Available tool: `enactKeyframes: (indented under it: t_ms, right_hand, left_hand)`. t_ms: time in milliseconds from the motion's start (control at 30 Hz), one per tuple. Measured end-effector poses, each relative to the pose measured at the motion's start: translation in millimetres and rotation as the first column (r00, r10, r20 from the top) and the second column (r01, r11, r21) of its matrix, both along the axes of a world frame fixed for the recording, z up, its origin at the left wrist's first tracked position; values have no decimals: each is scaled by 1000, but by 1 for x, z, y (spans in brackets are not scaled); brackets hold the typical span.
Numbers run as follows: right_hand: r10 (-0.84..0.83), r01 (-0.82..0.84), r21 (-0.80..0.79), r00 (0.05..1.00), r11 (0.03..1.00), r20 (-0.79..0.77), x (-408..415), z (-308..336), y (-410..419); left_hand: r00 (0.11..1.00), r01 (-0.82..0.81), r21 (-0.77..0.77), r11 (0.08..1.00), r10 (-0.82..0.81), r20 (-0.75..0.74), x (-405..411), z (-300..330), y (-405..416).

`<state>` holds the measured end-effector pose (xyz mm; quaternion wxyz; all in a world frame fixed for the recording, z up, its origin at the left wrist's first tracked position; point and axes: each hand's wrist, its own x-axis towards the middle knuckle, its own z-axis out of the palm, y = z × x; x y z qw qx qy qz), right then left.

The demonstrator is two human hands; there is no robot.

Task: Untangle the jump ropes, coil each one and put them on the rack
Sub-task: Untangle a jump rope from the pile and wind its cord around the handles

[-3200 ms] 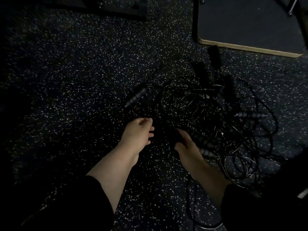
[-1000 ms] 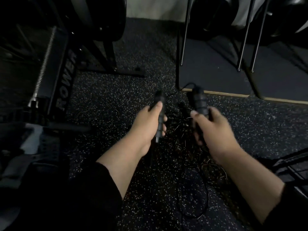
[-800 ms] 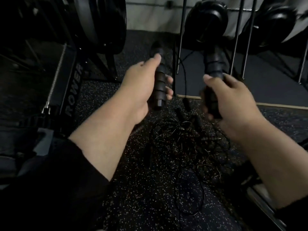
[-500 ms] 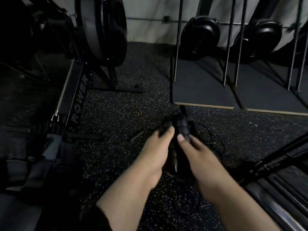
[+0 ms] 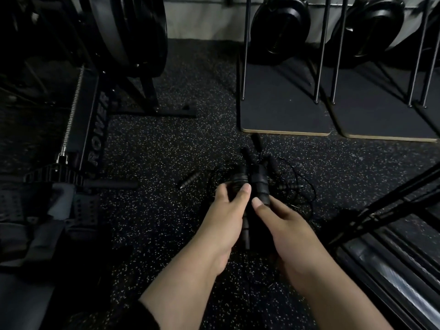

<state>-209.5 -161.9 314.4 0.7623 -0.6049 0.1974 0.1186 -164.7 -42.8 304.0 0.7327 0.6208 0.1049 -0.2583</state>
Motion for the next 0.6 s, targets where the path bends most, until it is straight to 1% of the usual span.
enactKeyframes:
  t_ms: [67,133,167,233,333,400,500,600]
  right_hand:
    - [-9,11,92,1000,996,-24,6,-2,-5]
    - [29,-18,189,998,982,-56,12,-6,-7]
    - [51,-35,215,996,976,-67,13,-9,-8]
    - [80,-65,210,995,976,-66,18,-19,-10]
    - [91,-71,262,994,962,-65,20,-31,-9]
    - [94,-69,304,993,950,-65,24,-38,-11]
    - [118,-96,242,990,965,-76,28,-45,-10]
    - [101,-81,195,990,977,-95,33,-52,-11]
  left_hand:
    - [999,38,-1,999,-38,8,6,-9,0]
    - [998,50,-17,999,-50,23,9,-15,2]
    - [999,52,-31,998,-52,18,11,-17,3]
    - [998,55,-33,998,-55,6,17,-19,2]
    - [997,77,27,997,-78,26,27,-21,3]
    - [996,85,36,996,-84,-16,31,-24,4]
    - [996,68,91,993,-63,-56,33,-36,7]
    - [994,17,55,998,-11,-111,41,-41,7]
